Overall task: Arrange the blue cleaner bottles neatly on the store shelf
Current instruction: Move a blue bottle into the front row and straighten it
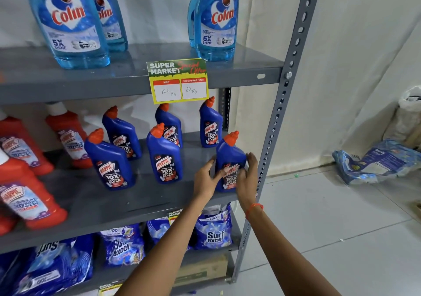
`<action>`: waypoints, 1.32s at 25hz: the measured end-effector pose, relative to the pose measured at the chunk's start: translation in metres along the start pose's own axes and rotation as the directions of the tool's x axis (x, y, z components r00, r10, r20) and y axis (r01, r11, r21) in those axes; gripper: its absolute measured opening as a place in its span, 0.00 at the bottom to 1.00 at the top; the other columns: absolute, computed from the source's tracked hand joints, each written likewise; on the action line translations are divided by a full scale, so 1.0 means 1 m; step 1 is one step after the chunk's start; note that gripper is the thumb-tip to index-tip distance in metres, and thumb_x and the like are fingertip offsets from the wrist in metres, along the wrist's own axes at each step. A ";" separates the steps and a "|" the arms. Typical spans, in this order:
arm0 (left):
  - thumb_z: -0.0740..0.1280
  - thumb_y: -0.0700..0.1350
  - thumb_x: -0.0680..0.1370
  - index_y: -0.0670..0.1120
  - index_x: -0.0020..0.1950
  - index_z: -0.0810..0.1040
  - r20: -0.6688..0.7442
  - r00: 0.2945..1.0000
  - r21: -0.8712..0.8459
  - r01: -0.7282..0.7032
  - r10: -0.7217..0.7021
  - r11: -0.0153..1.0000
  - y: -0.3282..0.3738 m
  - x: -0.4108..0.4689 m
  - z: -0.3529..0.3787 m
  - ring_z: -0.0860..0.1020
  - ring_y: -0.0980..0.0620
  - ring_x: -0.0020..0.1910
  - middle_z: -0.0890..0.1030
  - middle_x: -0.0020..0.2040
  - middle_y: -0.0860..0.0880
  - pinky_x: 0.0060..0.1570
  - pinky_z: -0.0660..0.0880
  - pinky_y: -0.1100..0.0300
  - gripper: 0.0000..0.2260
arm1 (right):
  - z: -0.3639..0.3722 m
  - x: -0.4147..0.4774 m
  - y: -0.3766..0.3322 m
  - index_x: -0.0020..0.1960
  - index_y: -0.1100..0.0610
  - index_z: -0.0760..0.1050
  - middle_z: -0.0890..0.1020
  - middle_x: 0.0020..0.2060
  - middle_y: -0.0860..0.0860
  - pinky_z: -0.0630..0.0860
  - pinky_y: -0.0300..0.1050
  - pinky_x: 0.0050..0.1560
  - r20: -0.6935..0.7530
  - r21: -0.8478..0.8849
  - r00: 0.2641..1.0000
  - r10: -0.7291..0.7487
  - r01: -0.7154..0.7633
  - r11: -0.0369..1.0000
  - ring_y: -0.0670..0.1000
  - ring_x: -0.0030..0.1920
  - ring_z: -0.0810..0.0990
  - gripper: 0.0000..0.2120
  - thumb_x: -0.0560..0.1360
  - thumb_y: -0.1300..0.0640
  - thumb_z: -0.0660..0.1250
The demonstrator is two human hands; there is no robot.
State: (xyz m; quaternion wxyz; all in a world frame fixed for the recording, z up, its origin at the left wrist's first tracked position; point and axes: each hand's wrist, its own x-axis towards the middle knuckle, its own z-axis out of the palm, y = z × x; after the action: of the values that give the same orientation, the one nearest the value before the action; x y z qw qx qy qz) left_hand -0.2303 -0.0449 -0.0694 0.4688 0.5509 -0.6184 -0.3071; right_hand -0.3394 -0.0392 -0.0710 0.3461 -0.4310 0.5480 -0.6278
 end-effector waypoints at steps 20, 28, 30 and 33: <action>0.62 0.47 0.78 0.39 0.63 0.71 -0.125 0.979 0.131 0.179 -0.163 0.975 -0.046 0.025 -0.159 0.79 0.39 0.55 0.81 0.55 0.36 0.55 0.76 0.47 0.17 | 0.139 -0.006 -0.003 0.66 0.57 0.65 0.77 0.61 0.61 0.75 0.52 0.55 0.561 -0.345 0.825 0.067 0.159 0.925 0.61 0.59 0.77 0.18 0.80 0.50 0.53; 0.64 0.47 0.78 0.38 0.60 0.74 -0.094 0.992 0.179 0.103 -0.088 0.978 -0.048 0.006 -0.153 0.80 0.43 0.53 0.82 0.55 0.38 0.51 0.76 0.53 0.16 | 0.117 -0.020 0.012 0.63 0.58 0.67 0.79 0.56 0.59 0.74 0.45 0.45 0.544 -0.321 0.839 -0.006 0.215 0.922 0.55 0.50 0.78 0.16 0.80 0.50 0.54; 0.64 0.47 0.77 0.39 0.60 0.74 -0.079 0.993 0.168 0.100 -0.088 0.981 -0.045 0.001 -0.151 0.81 0.43 0.52 0.82 0.54 0.38 0.48 0.75 0.57 0.16 | 0.108 -0.023 0.011 0.62 0.58 0.67 0.79 0.51 0.56 0.72 0.40 0.39 0.542 -0.299 0.840 -0.029 0.225 0.927 0.50 0.44 0.77 0.15 0.80 0.50 0.54; 0.65 0.47 0.77 0.39 0.60 0.75 -0.079 0.995 0.187 0.079 -0.065 0.979 -0.044 -0.006 -0.147 0.80 0.39 0.50 0.82 0.52 0.36 0.40 0.72 0.60 0.16 | 0.101 -0.033 0.011 0.60 0.57 0.68 0.77 0.43 0.48 0.71 0.35 0.36 0.517 -0.216 0.855 -0.045 0.181 0.959 0.42 0.40 0.76 0.15 0.80 0.49 0.54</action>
State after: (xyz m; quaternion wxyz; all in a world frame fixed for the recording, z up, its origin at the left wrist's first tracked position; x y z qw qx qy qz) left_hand -0.0789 -0.0276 -0.0555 0.4247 0.6258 -0.6073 -0.2433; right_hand -0.2342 -0.0509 -0.0847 0.3814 -0.6534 0.4879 -0.4354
